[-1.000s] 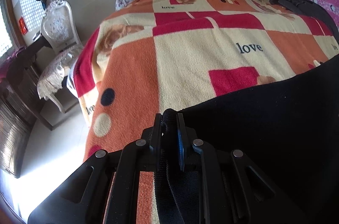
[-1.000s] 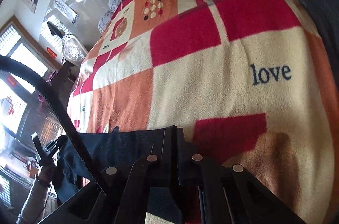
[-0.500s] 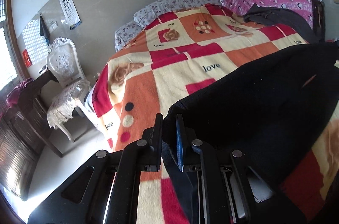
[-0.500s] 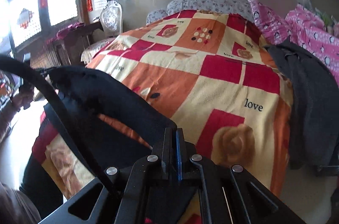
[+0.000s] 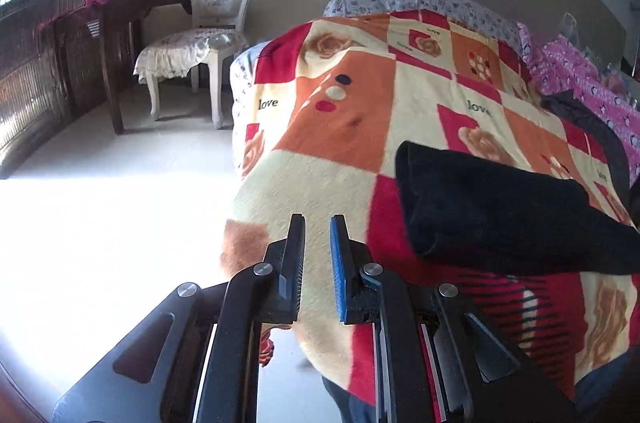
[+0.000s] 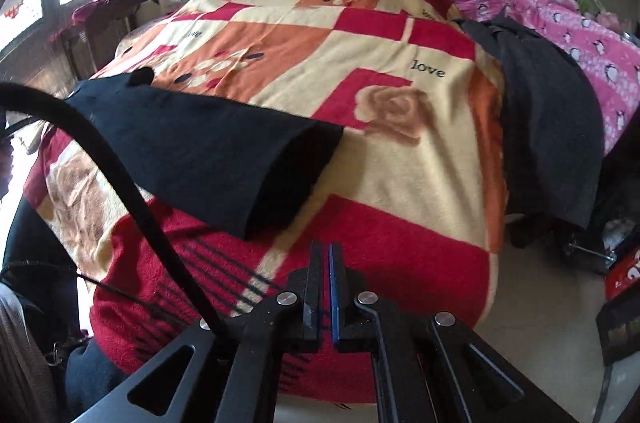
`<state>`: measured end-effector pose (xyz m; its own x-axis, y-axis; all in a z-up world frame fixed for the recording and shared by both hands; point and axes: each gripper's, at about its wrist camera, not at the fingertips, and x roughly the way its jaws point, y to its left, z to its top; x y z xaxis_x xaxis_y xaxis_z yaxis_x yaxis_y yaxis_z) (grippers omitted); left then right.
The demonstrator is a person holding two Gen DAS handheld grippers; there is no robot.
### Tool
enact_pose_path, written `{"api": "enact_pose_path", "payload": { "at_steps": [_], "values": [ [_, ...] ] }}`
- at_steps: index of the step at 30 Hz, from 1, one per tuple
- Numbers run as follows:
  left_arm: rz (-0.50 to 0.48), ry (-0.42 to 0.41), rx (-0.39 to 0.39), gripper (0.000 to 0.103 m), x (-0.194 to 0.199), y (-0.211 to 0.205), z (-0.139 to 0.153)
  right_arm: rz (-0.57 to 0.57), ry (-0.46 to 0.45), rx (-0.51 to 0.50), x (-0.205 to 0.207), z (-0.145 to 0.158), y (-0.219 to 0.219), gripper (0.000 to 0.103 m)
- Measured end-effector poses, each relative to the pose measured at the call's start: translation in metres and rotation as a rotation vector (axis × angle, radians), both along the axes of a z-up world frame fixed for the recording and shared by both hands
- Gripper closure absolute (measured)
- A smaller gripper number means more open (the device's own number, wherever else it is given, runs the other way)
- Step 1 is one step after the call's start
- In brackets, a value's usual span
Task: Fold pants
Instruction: 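Lift and fold the pants over with both grippers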
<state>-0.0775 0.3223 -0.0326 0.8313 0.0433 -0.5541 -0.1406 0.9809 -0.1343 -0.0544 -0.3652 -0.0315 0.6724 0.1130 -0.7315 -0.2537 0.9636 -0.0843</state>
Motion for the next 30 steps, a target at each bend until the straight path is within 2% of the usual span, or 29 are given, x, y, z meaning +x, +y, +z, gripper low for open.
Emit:
{"api": "enact_pose_path", "payload": {
  "at_steps": [3, 4, 5, 7, 10, 11, 13, 16, 18, 19, 20, 22, 26, 30],
  "values": [
    [-0.094, -0.051, 0.037, 0.093, 0.009, -0.039, 0.024, -0.043, -0.084, 0.041, 0.005, 0.024, 0.001, 0.103],
    [-0.129, -0.06, 0.045, 0.089, 0.013, -0.053, 0.029, -0.05, -0.108, 0.058, 0.008, 0.032, 0.006, 0.102],
    [-0.164, -0.058, 0.051, 0.085, 0.019, -0.067, 0.03, -0.05, -0.127, 0.083, 0.012, 0.039, 0.012, 0.102],
    [-0.202, -0.048, 0.075, 0.084, 0.028, -0.091, 0.022, -0.052, -0.137, 0.133, 0.022, 0.045, 0.026, 0.1],
    [-0.238, 0.053, 0.043, 0.084, 0.044, -0.115, -0.007, -0.086, -0.108, 0.179, 0.036, 0.044, 0.049, 0.099],
    [-0.249, 0.064, 0.035, 0.084, 0.043, -0.123, -0.014, -0.091, -0.091, 0.185, 0.038, 0.041, 0.055, 0.099],
    [-0.233, 0.032, 0.076, 0.084, 0.038, -0.135, -0.018, -0.091, -0.043, 0.185, 0.043, 0.03, 0.065, 0.099],
    [-0.221, 0.038, -0.002, 0.084, 0.043, -0.131, -0.018, -0.067, 0.038, 0.241, 0.048, 0.012, 0.069, 0.098],
    [-0.226, 0.045, -0.023, 0.084, 0.047, -0.131, -0.017, -0.089, 0.127, 0.197, 0.06, -0.008, 0.068, 0.098],
    [-0.225, 0.049, -0.018, 0.084, 0.05, -0.133, -0.016, -0.08, 0.085, 0.238, 0.062, -0.008, 0.06, 0.099],
    [-0.226, 0.053, -0.007, 0.084, 0.052, -0.137, -0.015, -0.099, 0.096, 0.246, 0.068, -0.01, 0.053, 0.103],
    [-0.234, 0.062, 0.013, 0.084, 0.058, -0.144, -0.013, -0.136, 0.105, 0.263, 0.084, -0.008, 0.043, 0.103],
    [-0.238, 0.094, 0.037, 0.084, 0.068, -0.151, -0.01, -0.183, 0.088, 0.194, 0.11, -0.005, 0.043, 0.103],
    [-0.227, 0.109, -0.01, 0.084, 0.071, -0.147, -0.011, -0.225, 0.114, 0.168, 0.117, -0.001, 0.037, 0.103]
  ]
}}
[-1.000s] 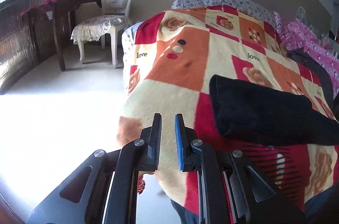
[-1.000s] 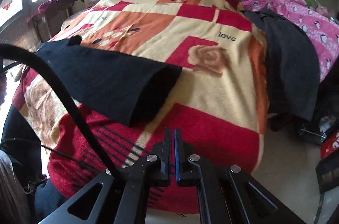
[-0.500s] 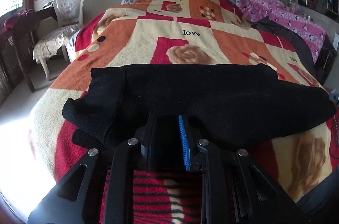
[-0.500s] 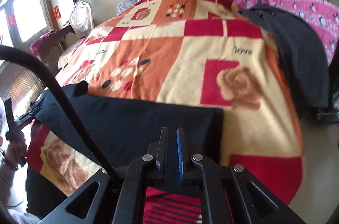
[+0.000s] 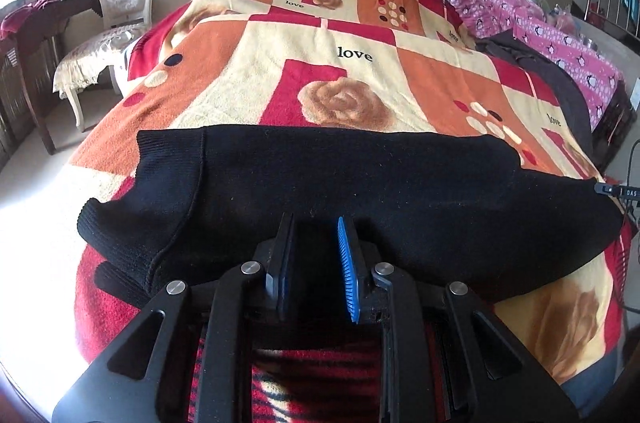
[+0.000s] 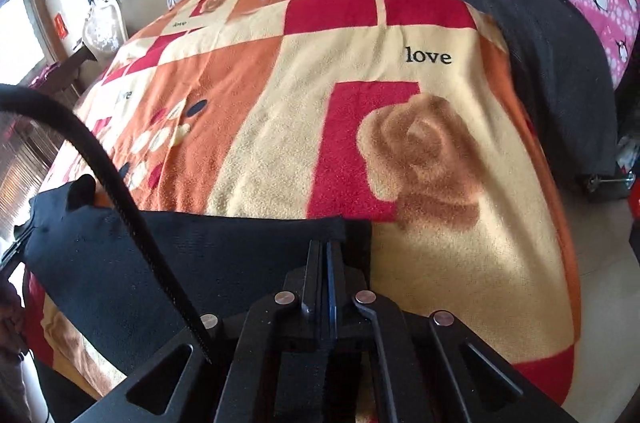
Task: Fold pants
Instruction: 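Lift and fold the pants over with both grippers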
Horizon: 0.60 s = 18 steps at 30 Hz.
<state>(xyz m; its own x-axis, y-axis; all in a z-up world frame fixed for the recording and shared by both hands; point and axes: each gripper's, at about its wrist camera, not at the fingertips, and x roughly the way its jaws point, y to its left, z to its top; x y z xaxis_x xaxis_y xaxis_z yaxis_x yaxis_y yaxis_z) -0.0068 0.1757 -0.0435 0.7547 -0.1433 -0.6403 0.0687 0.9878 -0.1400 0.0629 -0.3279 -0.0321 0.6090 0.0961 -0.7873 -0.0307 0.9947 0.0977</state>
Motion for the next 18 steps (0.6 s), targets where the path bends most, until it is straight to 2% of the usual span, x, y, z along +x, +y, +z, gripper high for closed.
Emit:
{"api": "enact_pose_path", "payload": {
  "at_steps": [4, 5, 6, 8, 10, 12, 15, 16, 17, 18],
  "values": [
    [-0.029, 0.038, 0.022, 0.084, 0.011, -0.013, 0.002, -0.031, 0.009, -0.066, 0.007, 0.002, -0.003, 0.102],
    [-0.031, 0.044, 0.047, 0.084, 0.013, -0.019, 0.002, -0.07, 0.008, -0.1, 0.007, 0.005, -0.005, 0.095],
    [-0.024, 0.048, 0.071, 0.084, 0.015, -0.024, 0.003, -0.096, -0.002, -0.124, 0.006, 0.009, -0.006, 0.095],
    [-0.013, 0.059, 0.073, 0.084, 0.016, -0.029, 0.003, -0.055, -0.043, -0.021, 0.0, 0.019, -0.002, 0.095],
    [-0.001, 0.072, 0.027, 0.084, 0.018, -0.027, 0.003, 0.061, -0.07, 0.099, -0.005, 0.025, 0.018, 0.095],
    [0.007, 0.081, -0.021, 0.084, 0.019, -0.026, 0.003, 0.216, -0.055, 0.15, -0.009, 0.023, 0.052, 0.095],
    [0.014, 0.083, -0.038, 0.084, 0.02, -0.03, 0.003, 0.351, -0.028, 0.025, -0.007, 0.006, 0.093, 0.095],
    [0.016, 0.085, -0.05, 0.084, 0.021, -0.032, 0.003, 0.356, 0.003, -0.004, -0.002, -0.003, 0.096, 0.095],
    [0.018, 0.089, -0.071, 0.084, 0.022, -0.033, 0.003, 0.354, -0.026, -0.004, -0.001, -0.004, 0.091, 0.096],
    [0.016, 0.092, -0.089, 0.084, 0.024, -0.037, 0.003, 0.294, -0.034, -0.045, 0.004, -0.004, 0.082, 0.097]
  ]
}}
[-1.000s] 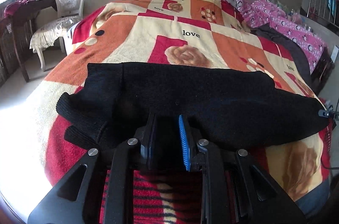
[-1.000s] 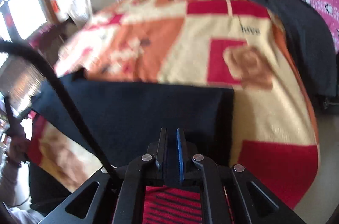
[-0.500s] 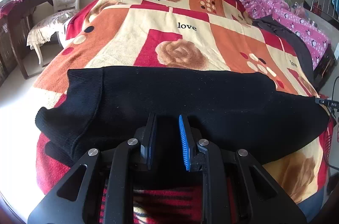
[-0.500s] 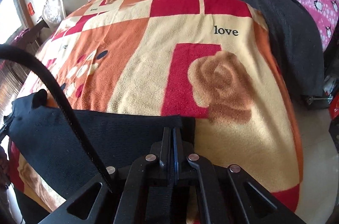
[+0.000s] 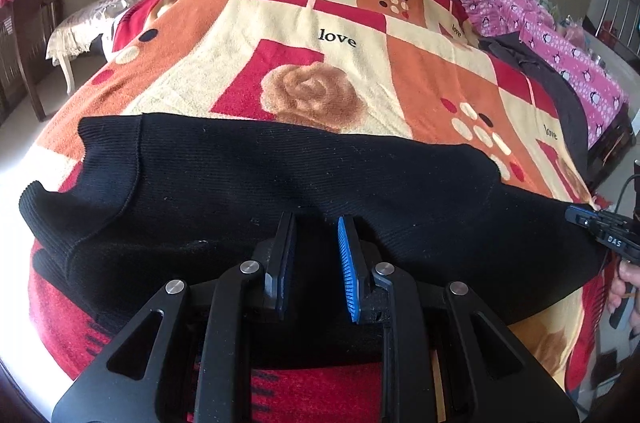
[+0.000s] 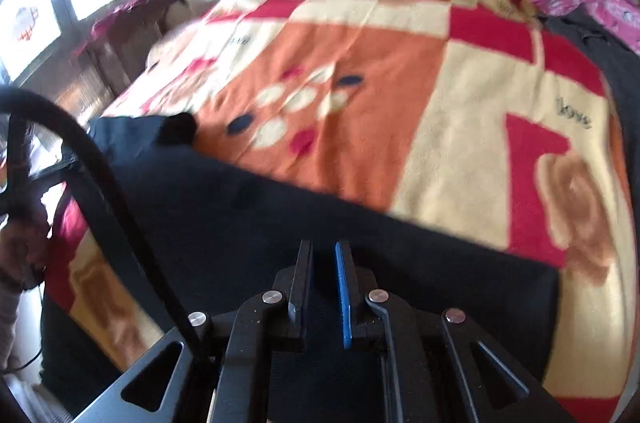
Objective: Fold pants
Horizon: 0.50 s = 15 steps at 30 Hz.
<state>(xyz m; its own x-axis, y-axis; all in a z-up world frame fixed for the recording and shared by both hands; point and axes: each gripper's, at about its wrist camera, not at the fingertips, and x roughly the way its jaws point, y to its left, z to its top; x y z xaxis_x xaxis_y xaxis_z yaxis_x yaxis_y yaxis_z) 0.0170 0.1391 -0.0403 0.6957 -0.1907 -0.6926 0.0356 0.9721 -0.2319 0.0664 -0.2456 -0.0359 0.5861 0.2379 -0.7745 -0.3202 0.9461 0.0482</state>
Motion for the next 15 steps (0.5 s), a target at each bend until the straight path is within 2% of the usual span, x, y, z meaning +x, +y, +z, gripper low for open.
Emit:
{"api": "enact_pose_path", "payload": {
  "at_steps": [2, 4, 7, 10, 13, 15],
  "values": [
    [-0.005, -0.001, 0.007, 0.084, 0.003, -0.012, 0.0, -0.089, 0.007, 0.004, 0.009, 0.002, -0.021, 0.103],
    [0.012, -0.015, 0.058, 0.083, 0.004, -0.026, 0.0, -0.099, 0.04, 0.065, 0.014, 0.002, -0.034, 0.103],
    [0.032, -0.035, 0.097, 0.083, 0.0, -0.033, 0.001, -0.102, 0.055, 0.019, 0.016, 0.007, -0.03, 0.103],
    [0.024, -0.054, 0.037, 0.083, -0.01, -0.017, 0.003, -0.102, 0.056, -0.014, 0.015, 0.008, -0.023, 0.103],
    [0.113, -0.138, -0.015, 0.084, -0.038, 0.016, 0.012, -0.119, 0.017, -0.015, 0.007, 0.02, -0.009, 0.098],
    [0.177, -0.202, 0.009, 0.083, -0.058, 0.035, 0.016, -0.069, -0.031, -0.017, -0.004, 0.029, 0.011, 0.098]
  ]
}}
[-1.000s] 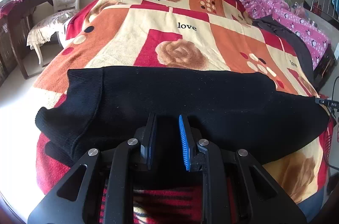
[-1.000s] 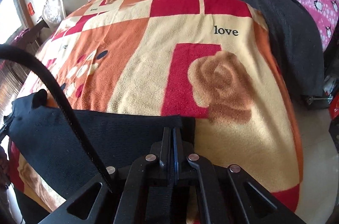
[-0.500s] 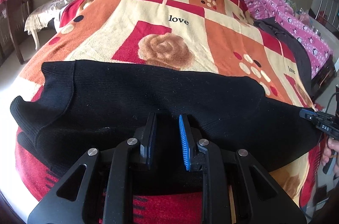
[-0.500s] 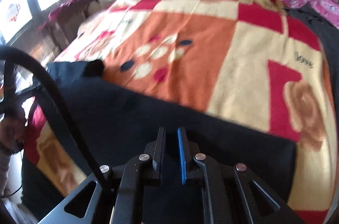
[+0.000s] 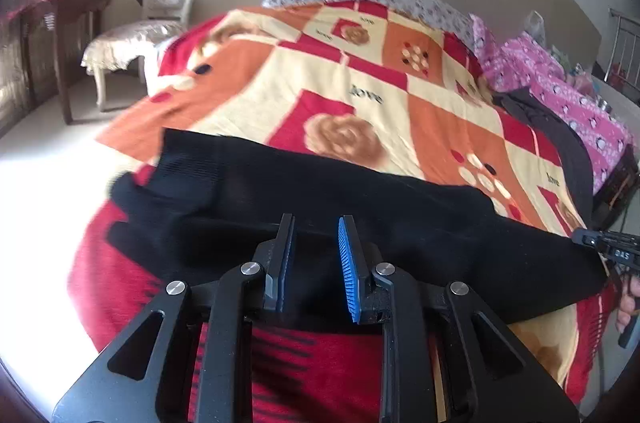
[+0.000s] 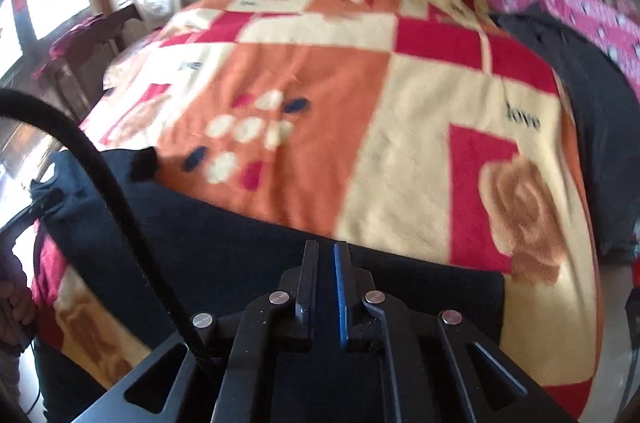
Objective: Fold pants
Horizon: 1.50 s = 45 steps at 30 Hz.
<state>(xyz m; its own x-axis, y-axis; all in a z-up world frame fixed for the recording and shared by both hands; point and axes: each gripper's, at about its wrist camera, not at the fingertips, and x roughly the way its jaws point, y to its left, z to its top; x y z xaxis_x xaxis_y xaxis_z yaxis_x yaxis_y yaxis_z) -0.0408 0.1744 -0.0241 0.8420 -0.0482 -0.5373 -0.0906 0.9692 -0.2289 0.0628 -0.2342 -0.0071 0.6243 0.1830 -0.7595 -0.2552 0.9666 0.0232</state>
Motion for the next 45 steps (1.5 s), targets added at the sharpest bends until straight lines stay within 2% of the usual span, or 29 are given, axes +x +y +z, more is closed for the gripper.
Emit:
{"api": "enact_pose_path", "payload": {
  "at_steps": [2, 6, 7, 9, 10, 11, 14, 18, 20, 21, 23, 25, 26, 28, 30, 32, 34, 36, 38, 39, 42, 44, 45],
  "values": [
    [0.057, -0.026, 0.009, 0.083, -0.011, 0.019, 0.0, 0.099, -0.024, 0.03, -0.014, 0.006, 0.025, 0.097],
    [0.067, 0.062, -0.123, 0.084, -0.006, 0.051, -0.023, 0.232, -0.015, -0.006, -0.026, -0.003, 0.068, 0.097],
    [0.063, 0.052, -0.156, 0.084, -0.009, 0.054, -0.025, 0.241, -0.007, -0.042, -0.025, -0.011, 0.074, 0.096],
    [0.058, 0.03, -0.167, 0.084, -0.02, 0.055, -0.022, 0.192, 0.038, -0.13, -0.014, -0.032, 0.071, 0.096],
    [0.056, 0.002, -0.165, 0.084, -0.027, 0.056, -0.017, 0.191, 0.007, -0.086, -0.014, -0.033, 0.062, 0.093],
    [0.067, -0.027, -0.147, 0.084, -0.034, 0.057, -0.012, 0.183, 0.012, -0.048, -0.012, -0.034, 0.054, 0.089],
    [0.124, -0.082, -0.093, 0.084, -0.044, 0.064, 0.002, 0.174, 0.041, 0.056, -0.007, -0.035, 0.039, 0.088],
    [0.115, -0.055, -0.092, 0.084, -0.03, 0.07, 0.003, 0.19, -0.012, 0.006, -0.013, -0.037, 0.049, 0.084],
    [0.109, -0.063, -0.052, 0.083, -0.025, 0.068, 0.001, 0.195, -0.054, -0.031, -0.018, -0.038, 0.055, 0.083],
    [0.129, -0.052, -0.028, 0.084, -0.022, 0.068, -0.002, 0.196, -0.071, -0.037, -0.02, -0.039, 0.057, 0.082],
    [0.12, -0.012, -0.043, 0.084, -0.014, 0.071, -0.011, 0.196, -0.1, -0.018, -0.022, -0.042, 0.053, 0.082],
    [0.108, 0.099, -0.058, 0.082, -0.004, 0.07, -0.029, 0.196, -0.117, 0.022, -0.024, -0.043, 0.047, 0.082],
    [0.111, 0.064, -0.03, 0.08, -0.009, 0.068, -0.029, 0.196, -0.121, 0.04, -0.024, -0.044, 0.044, 0.082],
    [0.104, 0.085, 0.017, 0.08, -0.012, 0.062, -0.027, 0.193, -0.122, 0.055, -0.024, -0.043, 0.043, 0.082],
    [0.082, 0.053, -0.026, 0.08, -0.016, 0.064, -0.015, 0.19, -0.132, 0.043, -0.025, -0.043, 0.046, 0.082],
    [0.079, -0.021, -0.001, 0.08, -0.018, 0.063, 0.006, 0.19, -0.145, 0.019, -0.026, -0.043, 0.049, 0.082],
    [0.09, -0.056, 0.069, 0.08, -0.007, 0.058, 0.022, 0.191, -0.158, 0.004, -0.027, -0.044, 0.051, 0.081],
    [0.093, -0.061, 0.075, 0.08, 0.009, 0.06, 0.028, 0.19, -0.159, 0.018, -0.027, -0.044, 0.049, 0.08],
    [0.106, -0.028, 0.082, 0.08, 0.025, 0.062, 0.021, 0.191, -0.158, 0.04, -0.026, -0.045, 0.046, 0.08],
    [0.126, 0.014, 0.091, 0.08, 0.032, 0.063, 0.012, 0.192, -0.158, 0.049, -0.026, -0.045, 0.044, 0.08],
    [0.134, 0.129, 0.029, 0.08, 0.036, 0.068, -0.024, 0.192, -0.162, 0.048, -0.027, -0.045, 0.044, 0.079],
    [0.145, 0.063, 0.065, 0.077, 0.017, 0.061, -0.029, 0.192, -0.166, 0.041, -0.027, -0.045, 0.045, 0.079],
    [0.139, 0.064, 0.095, 0.077, 0.013, 0.056, -0.03, 0.192, -0.168, 0.039, -0.028, -0.045, 0.046, 0.079]
  ]
}}
